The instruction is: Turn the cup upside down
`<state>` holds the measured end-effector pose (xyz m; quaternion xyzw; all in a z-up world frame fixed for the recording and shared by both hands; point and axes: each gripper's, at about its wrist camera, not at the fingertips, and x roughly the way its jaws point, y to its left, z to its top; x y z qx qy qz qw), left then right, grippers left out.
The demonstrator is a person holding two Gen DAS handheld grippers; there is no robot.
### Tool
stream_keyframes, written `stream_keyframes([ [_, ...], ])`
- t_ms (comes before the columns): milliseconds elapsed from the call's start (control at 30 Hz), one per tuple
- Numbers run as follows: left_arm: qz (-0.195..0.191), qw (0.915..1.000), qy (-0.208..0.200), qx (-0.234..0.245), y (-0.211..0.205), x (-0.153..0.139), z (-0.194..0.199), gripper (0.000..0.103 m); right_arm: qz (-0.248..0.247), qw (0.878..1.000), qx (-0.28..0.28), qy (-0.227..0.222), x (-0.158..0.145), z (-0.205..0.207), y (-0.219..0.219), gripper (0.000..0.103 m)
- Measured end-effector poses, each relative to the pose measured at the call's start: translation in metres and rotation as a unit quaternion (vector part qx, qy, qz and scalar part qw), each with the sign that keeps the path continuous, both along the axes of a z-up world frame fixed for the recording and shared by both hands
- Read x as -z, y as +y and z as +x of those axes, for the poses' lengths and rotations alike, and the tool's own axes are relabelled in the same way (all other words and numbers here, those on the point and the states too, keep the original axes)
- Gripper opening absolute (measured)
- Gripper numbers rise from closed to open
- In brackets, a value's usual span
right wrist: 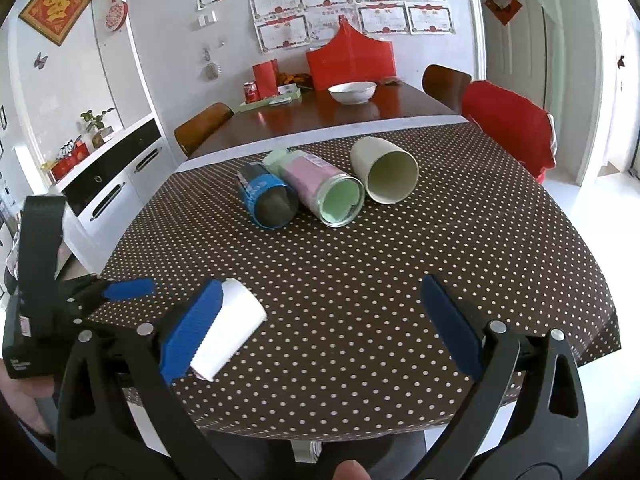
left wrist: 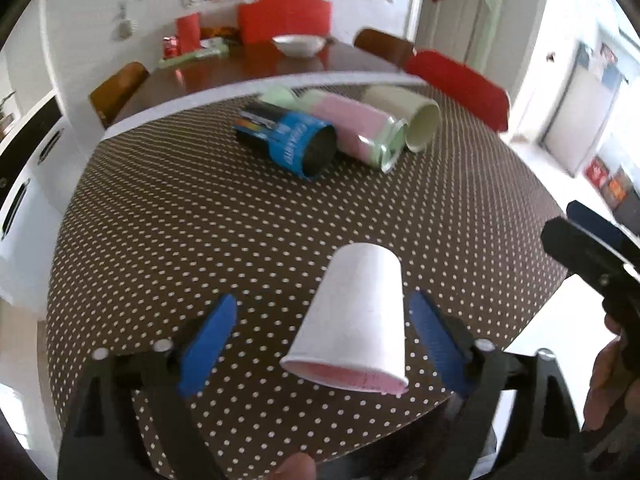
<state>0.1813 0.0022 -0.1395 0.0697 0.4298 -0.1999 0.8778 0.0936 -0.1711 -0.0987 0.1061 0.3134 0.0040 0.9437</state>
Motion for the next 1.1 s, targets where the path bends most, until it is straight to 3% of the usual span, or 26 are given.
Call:
stream_keyframes([
  [233, -0.004, 0.9972, -0.053, -0.053, 0.022, -0.014, -0.017, 0.091, -0.007, 1.0, -0.017, -0.02, -0.013, -0.009, 0.023, 0.097],
  [533, -0.029, 0.9853, -0.122, -0.116, 0.058, -0.048, -0.053, 0.091, 0.002, 0.999, -0.023, -0.025, -0.029, -0.019, 0.04, 0.097],
  [767, -0.024, 0.9762, -0.156, -0.149, 0.079, -0.054, -0.072, 0.091, 0.053, 0.998, -0.016, 0.042, -0.014, -0.007, 0.044, 0.097],
  [1100, -0.023, 0.9767, -0.143, -0.158, 0.093, -0.035, -0.07, 0.091, 0.092, 0.986, 0.013, 0.138, 0.035, 0.039, 0.062, 0.097],
])
